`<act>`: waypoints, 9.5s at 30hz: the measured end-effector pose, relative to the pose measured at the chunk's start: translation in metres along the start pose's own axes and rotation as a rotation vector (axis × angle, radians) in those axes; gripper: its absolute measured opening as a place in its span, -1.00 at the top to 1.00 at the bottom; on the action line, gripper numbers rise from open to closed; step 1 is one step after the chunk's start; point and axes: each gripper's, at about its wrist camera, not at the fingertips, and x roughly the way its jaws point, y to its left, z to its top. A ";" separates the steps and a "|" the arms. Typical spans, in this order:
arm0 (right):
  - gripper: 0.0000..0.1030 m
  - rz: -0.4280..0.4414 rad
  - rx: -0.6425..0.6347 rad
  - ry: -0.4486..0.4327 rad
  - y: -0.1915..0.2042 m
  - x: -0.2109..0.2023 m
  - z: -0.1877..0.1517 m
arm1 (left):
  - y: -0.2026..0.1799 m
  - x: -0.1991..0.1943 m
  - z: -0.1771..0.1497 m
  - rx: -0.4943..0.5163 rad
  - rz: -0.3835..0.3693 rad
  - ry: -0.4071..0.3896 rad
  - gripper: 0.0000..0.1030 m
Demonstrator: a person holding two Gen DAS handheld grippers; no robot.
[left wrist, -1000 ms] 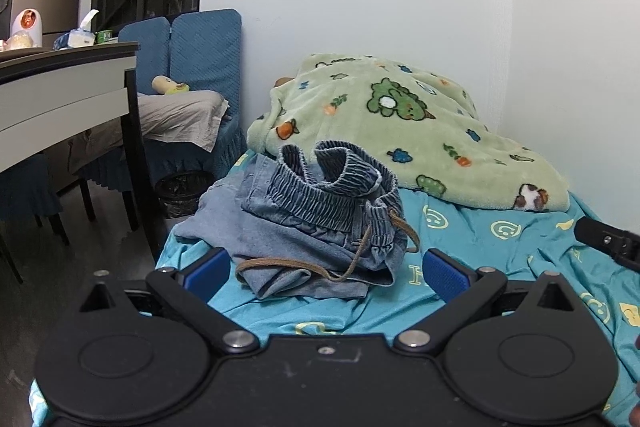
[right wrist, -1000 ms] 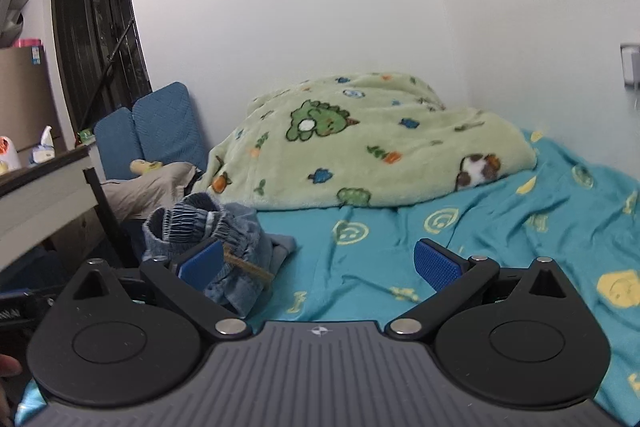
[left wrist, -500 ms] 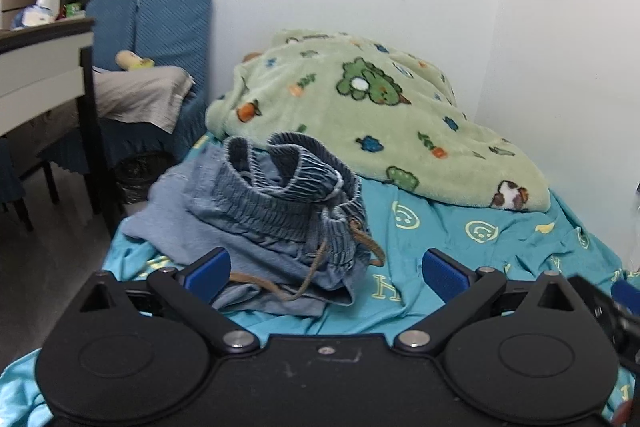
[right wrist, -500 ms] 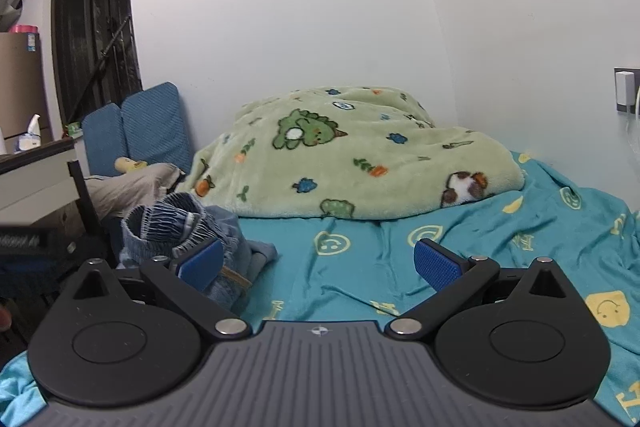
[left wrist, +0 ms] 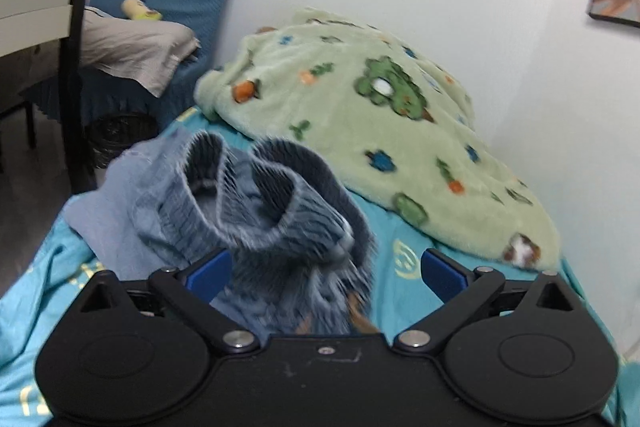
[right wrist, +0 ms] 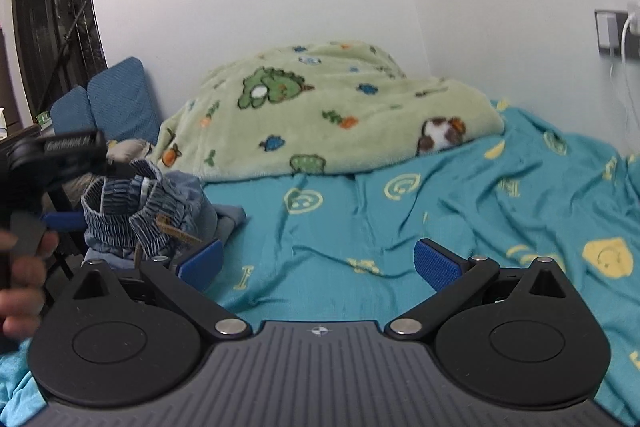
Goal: Fold clothes
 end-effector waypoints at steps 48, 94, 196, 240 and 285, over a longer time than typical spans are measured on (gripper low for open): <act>-1.00 0.089 0.036 -0.002 0.001 0.002 0.000 | 0.040 -0.117 -0.062 -0.069 -0.022 0.080 0.75; -1.00 0.088 0.069 0.033 -0.005 0.030 -0.021 | 0.076 -0.097 -0.083 -0.224 0.073 0.159 -0.36; -0.20 0.292 0.522 0.251 -0.041 0.113 -0.059 | 0.088 -0.085 -0.089 -0.310 0.131 0.177 -0.38; -0.35 -0.238 0.455 -0.128 -0.229 0.109 0.077 | 0.039 -0.066 -0.096 -0.172 -0.091 0.182 -0.40; 0.62 -0.140 -0.208 0.338 -0.128 0.088 0.043 | 0.019 -0.038 -0.081 0.028 -0.227 0.246 -0.33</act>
